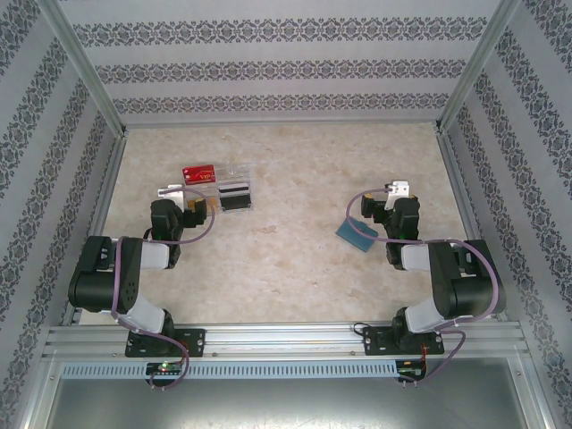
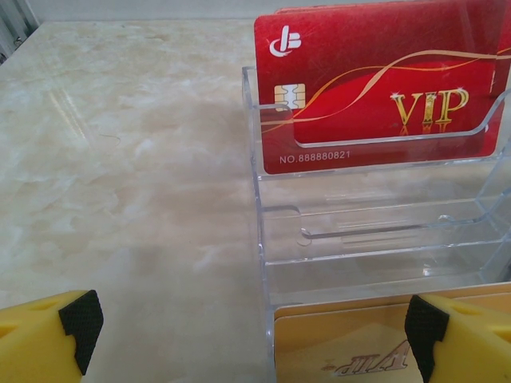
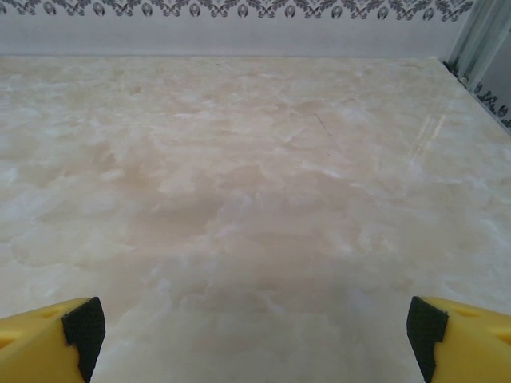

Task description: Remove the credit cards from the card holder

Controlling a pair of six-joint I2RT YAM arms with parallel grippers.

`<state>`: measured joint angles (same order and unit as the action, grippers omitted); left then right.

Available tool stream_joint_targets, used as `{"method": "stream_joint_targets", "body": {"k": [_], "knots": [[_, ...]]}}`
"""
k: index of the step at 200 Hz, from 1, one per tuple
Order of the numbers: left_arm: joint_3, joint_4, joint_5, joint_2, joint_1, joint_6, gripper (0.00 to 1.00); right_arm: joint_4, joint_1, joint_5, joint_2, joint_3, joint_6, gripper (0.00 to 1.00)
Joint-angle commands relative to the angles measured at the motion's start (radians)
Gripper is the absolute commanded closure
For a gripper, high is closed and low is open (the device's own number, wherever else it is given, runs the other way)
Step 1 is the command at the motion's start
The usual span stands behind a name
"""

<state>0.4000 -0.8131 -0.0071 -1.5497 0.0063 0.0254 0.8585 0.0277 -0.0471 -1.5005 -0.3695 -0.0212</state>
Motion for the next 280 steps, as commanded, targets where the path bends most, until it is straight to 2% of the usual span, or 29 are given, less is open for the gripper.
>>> {"method": "stream_joint_targets", "body": {"k": [1,25,57,93,113,123,138,155,178,191,230,259,280], "knots": [[0.031,0.079,-0.009,0.065,-0.006,-0.012,0.00,-0.023,-0.009,0.033,0.037,-0.032,0.013,0.02],[0.056,0.240,-0.077,0.178,-0.006,0.008,0.01,-0.110,-0.004,-0.051,0.144,-0.036,-0.014,0.02],[0.072,0.418,-0.132,0.344,-0.006,0.098,0.01,-0.348,0.006,-0.162,0.333,-0.075,-0.108,0.02],[0.088,0.596,-0.131,0.512,-0.006,0.207,0.00,-0.599,0.013,-0.148,0.503,-0.145,-0.231,0.02],[0.131,0.734,-0.153,0.583,-0.006,0.348,0.01,-0.832,0.012,-0.137,0.577,-0.238,-0.357,0.02],[0.176,0.833,-0.131,0.597,-0.006,0.426,0.01,-0.939,0.011,-0.090,0.587,-0.297,-0.383,0.02],[0.245,0.966,-0.060,0.588,-0.006,0.505,0.01,-1.078,0.011,0.026,0.559,-0.383,-0.385,0.02],[0.302,1.055,0.043,0.557,-0.006,0.528,0.01,-1.178,0.011,0.113,0.509,-0.448,-0.431,0.02],[0.356,1.095,0.203,0.487,-0.006,0.534,0.01,-1.164,0.014,0.284,0.457,-0.456,-0.516,0.02],[0.373,1.092,0.271,0.449,-0.006,0.535,0.00,-1.159,0.028,0.341,0.425,-0.460,-0.532,0.02],[0.406,1.098,0.337,0.380,-0.006,0.532,0.00,-1.213,0.105,0.271,0.325,-0.465,-0.469,0.02],[0.407,1.103,0.331,0.366,-0.006,0.519,0.00,-1.289,0.144,0.150,0.222,-0.485,-0.442,0.02],[0.406,1.105,0.329,0.362,-0.006,0.510,0.00,-1.330,0.150,0.129,0.131,-0.520,-0.430,0.02]]}}
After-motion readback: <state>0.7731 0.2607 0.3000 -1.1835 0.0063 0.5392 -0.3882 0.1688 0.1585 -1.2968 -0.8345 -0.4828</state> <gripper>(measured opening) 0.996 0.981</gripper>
